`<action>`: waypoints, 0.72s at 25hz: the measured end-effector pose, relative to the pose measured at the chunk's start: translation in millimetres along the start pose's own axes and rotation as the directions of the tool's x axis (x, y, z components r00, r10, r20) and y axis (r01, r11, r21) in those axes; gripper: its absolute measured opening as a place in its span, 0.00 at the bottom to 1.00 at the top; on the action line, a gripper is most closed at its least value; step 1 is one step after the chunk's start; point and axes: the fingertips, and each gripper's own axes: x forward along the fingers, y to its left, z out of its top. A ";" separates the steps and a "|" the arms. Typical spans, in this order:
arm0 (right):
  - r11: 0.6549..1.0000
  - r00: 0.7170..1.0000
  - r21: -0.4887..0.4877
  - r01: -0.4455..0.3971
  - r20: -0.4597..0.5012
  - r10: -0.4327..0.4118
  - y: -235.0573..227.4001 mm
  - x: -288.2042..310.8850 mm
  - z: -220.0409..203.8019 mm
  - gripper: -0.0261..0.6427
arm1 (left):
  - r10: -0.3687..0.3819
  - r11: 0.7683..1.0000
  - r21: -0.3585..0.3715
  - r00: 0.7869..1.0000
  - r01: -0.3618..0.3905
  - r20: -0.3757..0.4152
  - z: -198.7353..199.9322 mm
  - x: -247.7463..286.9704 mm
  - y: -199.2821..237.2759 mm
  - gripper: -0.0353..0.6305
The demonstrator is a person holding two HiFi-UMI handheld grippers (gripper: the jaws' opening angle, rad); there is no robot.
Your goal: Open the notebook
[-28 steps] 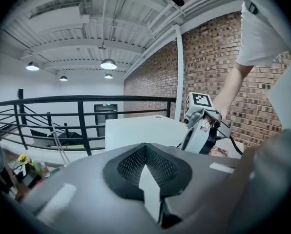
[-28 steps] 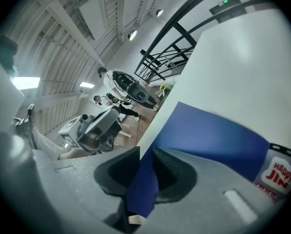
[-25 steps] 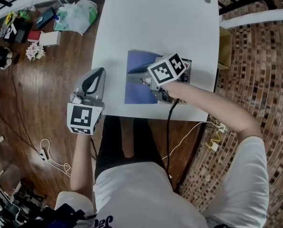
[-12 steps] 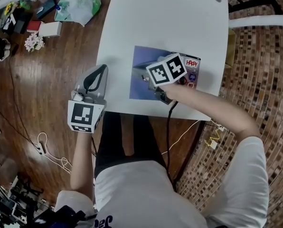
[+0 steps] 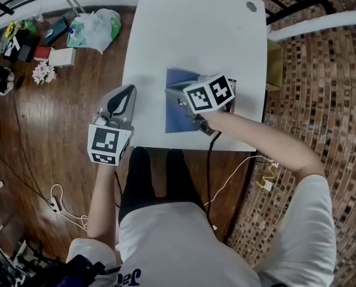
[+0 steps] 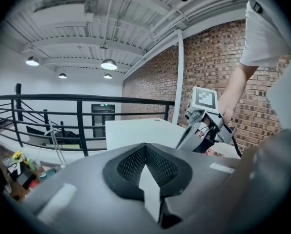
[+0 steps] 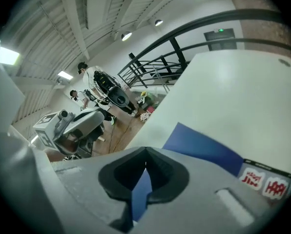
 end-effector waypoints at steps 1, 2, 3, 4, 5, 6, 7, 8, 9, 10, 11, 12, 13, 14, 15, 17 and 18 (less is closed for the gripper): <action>1.000 1.000 -0.014 0.009 0.018 -0.009 5.1 -13.9 8.8 0.03 | -0.008 1.000 0.008 1.000 0.008 0.012 13.0 0.5 -1.3 0.08; 1.000 0.999 -0.025 0.018 0.039 -0.017 11.0 -28.3 17.6 0.03 | -0.018 1.000 0.014 1.000 0.017 0.026 26.7 0.3 -3.2 0.08; 0.999 0.998 -0.032 0.025 0.060 -0.023 17.8 -42.9 25.4 0.03 | -0.027 0.999 0.021 0.999 0.026 0.039 39.7 -1.2 -5.7 0.08; 0.999 0.996 -0.037 0.032 0.082 -0.029 25.3 -57.6 32.2 0.03 | -0.036 0.999 0.030 0.998 0.035 0.053 51.9 -3.7 -8.7 0.08; 0.998 0.994 -0.041 0.040 0.108 -0.036 32.8 -72.4 38.5 0.03 | -0.045 0.998 0.041 0.997 0.042 0.068 63.7 -6.2 -11.7 0.08; 0.998 0.990 -0.044 0.049 0.135 -0.043 39.9 -87.3 44.7 0.03 | -0.053 0.997 0.056 0.995 0.049 0.084 75.4 -8.3 -14.7 0.08; 0.997 0.985 -0.046 0.061 0.164 -0.052 46.2 -102.2 50.4 0.03 | -0.064 0.996 0.070 0.993 0.057 0.100 87.1 -9.7 -18.1 0.08; 0.996 0.979 -0.048 0.076 0.192 -0.065 51.5 -117.2 55.5 0.03 | -0.077 0.994 0.082 0.991 0.068 0.113 98.8 -10.7 -22.4 0.08; 0.994 0.972 -0.051 0.097 0.220 -0.083 55.6 -132.2 59.6 0.03 | -0.090 0.993 0.091 0.988 0.079 0.125 110.4 -12.0 -27.7 0.08; 0.991 0.963 -0.055 0.124 0.246 -0.107 58.2 -147.1 62.6 0.03 | -0.101 0.991 0.100 0.985 0.088 0.136 122.0 -14.2 -33.8 0.08; 0.987 0.953 -0.057 0.153 0.271 -0.132 59.7 -161.3 64.0 0.03 | -0.111 0.990 0.108 0.983 0.095 0.149 133.5 -17.8 -40.1 0.08; 0.983 0.943 -0.052 0.175 0.295 -0.152 60.7 -173.7 63.4 0.03 | -0.118 0.988 0.116 0.980 0.100 0.162 144.3 -22.2 -46.3 0.08; 0.981 0.934 -0.041 0.189 0.317 -0.166 62.0 -184.7 60.4 0.03 | -0.126 0.987 0.121 0.977 0.106 0.173 153.8 -26.7 -52.4 0.08; 0.980 0.925 -0.026 0.197 0.335 -0.177 63.7 -195.2 55.5 0.03 | -0.134 0.986 0.123 0.975 0.113 0.179 161.5 -30.5 -59.1 0.08; 0.979 0.917 -0.008 0.203 0.353 -0.187 65.3 -205.8 49.2 0.03 | -0.144 0.985 0.121 0.973 0.123 0.182 167.7 -33.8 -66.9 0.08; 0.976 0.892 0.026 0.217 0.400 -0.209 67.8 -226.4 38.0 0.03 | -0.158 0.984 0.113 0.970 0.138 0.185 175.6 -41.1 -82.6 0.08; 0.974 0.874 0.037 0.225 0.435 -0.218 71.0 -235.6 34.0 0.03 | -0.157 0.984 0.109 0.970 0.138 0.188 176.4 -46.8 -89.4 0.08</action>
